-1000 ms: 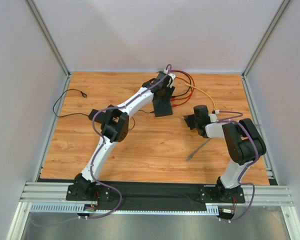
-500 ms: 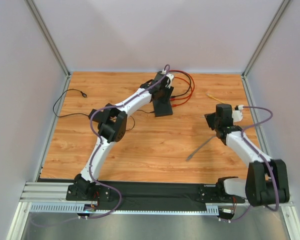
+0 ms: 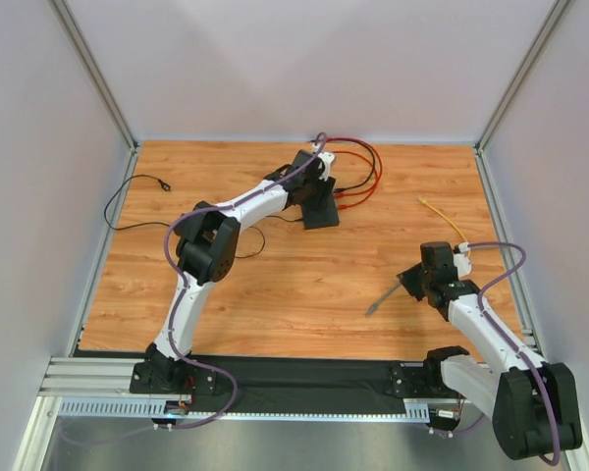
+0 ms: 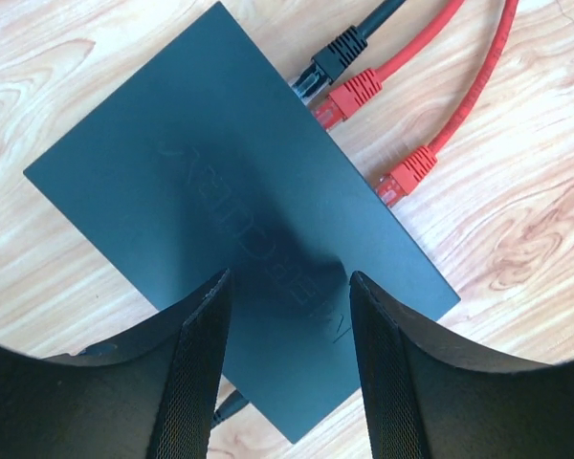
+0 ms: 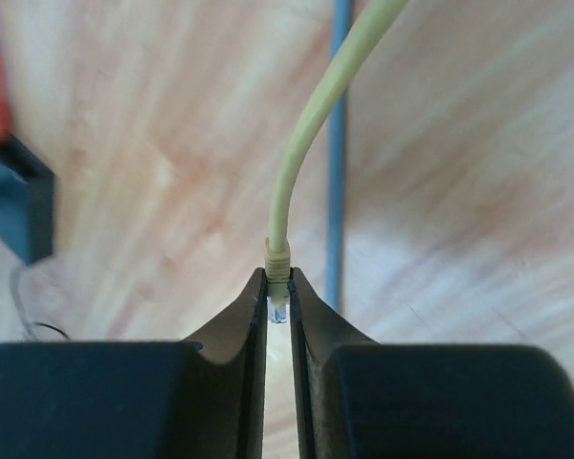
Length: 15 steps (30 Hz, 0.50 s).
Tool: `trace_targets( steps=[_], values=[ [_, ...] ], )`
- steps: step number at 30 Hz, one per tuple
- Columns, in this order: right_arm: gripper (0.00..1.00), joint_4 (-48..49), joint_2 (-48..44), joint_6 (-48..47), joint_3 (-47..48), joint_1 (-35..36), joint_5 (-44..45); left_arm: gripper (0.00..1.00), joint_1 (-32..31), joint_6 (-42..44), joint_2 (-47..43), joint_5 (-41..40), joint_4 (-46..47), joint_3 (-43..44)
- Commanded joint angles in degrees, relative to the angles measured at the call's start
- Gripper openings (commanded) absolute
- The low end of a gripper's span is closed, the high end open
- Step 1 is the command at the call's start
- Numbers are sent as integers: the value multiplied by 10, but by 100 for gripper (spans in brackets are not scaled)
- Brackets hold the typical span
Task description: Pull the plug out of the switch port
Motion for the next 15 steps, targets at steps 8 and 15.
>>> trace_targets(
  steps=[8,15],
  values=[
    [7,0,72,-70,-10,25,-87,60,3,3,-66,13,57,-98],
    [9,-6,77,-87,-19,51,-131,60,2,-3,-79,12,84,-114]
  ],
)
